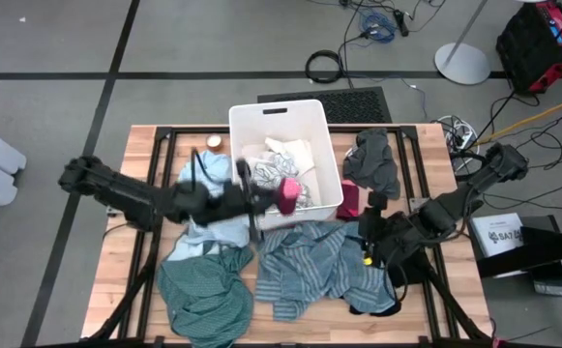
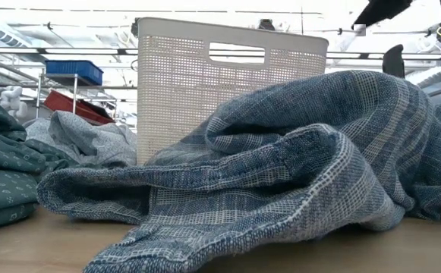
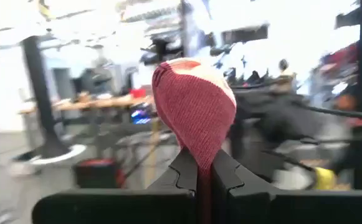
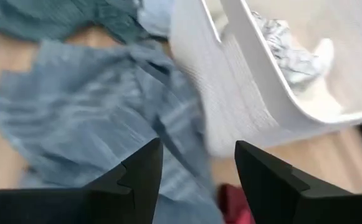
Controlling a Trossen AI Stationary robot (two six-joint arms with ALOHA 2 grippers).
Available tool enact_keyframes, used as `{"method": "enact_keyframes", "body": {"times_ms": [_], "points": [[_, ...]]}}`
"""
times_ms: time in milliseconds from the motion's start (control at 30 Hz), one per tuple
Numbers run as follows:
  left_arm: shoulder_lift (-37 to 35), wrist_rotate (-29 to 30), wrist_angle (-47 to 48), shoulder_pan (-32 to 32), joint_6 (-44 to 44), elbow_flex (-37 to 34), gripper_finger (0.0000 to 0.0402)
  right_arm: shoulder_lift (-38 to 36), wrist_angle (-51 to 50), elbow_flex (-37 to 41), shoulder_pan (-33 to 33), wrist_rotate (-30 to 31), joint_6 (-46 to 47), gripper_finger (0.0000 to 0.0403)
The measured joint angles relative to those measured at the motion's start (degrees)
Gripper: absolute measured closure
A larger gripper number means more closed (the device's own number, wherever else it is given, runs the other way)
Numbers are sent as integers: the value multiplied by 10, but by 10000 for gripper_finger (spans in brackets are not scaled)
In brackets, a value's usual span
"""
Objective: Sort clothes
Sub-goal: Put the red sock into the white laundry bin
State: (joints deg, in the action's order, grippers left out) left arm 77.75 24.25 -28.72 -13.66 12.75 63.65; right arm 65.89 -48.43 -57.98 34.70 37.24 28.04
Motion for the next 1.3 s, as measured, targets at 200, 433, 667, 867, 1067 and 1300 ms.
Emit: {"method": "enact_keyframes", "body": {"times_ms": [200,433,667,867,1067,1300], "points": [[14,-22,248,122,-48,145,394,-13,-85,32,-10,3,68,215],[63,-121,392,255,-144,216,394,-82,-131,92,-29,14,129,215],[96,-221,567,295,-199,213,394,-173,-129,161,-29,16,164,215],[106,-184,647,297,-199,213,383,-228,-103,194,-29,18,161,216],[107,-156,639,305,-199,213,339,-247,-83,199,-29,19,154,216],[107,-57,638,341,-185,218,291,-248,-64,199,-29,19,143,216]]}}
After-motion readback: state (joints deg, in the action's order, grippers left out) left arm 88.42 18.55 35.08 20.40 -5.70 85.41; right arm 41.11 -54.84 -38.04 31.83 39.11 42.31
